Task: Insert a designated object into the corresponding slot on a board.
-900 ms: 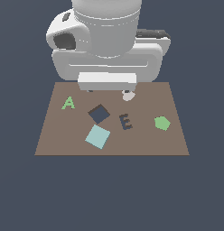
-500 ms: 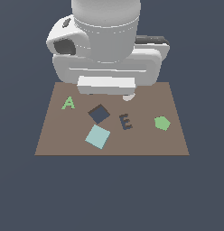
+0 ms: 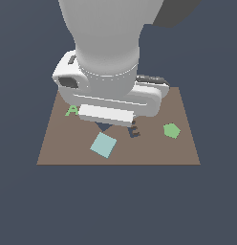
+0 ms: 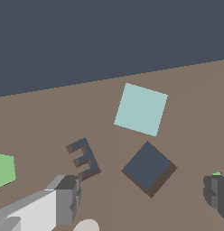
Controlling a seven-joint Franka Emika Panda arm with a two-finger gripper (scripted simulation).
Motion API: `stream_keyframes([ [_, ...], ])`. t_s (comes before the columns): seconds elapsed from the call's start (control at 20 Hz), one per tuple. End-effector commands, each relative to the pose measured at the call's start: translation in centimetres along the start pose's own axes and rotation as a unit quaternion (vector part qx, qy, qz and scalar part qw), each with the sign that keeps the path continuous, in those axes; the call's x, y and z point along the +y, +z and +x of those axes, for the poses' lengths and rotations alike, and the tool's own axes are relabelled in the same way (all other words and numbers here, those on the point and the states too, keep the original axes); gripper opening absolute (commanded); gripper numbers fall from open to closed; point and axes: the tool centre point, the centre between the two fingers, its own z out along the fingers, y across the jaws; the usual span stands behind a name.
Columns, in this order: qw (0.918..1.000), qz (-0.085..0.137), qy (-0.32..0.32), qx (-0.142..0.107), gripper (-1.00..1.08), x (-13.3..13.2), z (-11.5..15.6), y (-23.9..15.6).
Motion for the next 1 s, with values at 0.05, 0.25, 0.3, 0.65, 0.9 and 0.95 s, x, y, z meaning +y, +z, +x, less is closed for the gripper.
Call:
stream_keyframes([
  [0.05, 0.9993, -0.001, 0.036, -0.004, 1.0, 0.3, 1.4, 2.1],
  [0.25, 0.997, -0.001, 0.077, -0.008, 1.0, 0.8, 3.0, 4.4],
  [0.3, 0.9963, -0.001, 0.085, -0.008, 1.0, 0.9, 3.3, 4.9],
  [0.65, 0.9917, 0.0, 0.128, -0.013, 1.0, 1.7, 4.9, 7.3],
  [0.9, 0.9899, 0.0, 0.141, -0.014, 1.0, 1.9, 5.4, 8.1],
  [0.95, 0.9897, 0.0, 0.142, -0.014, 1.0, 2.0, 5.5, 8.1],
])
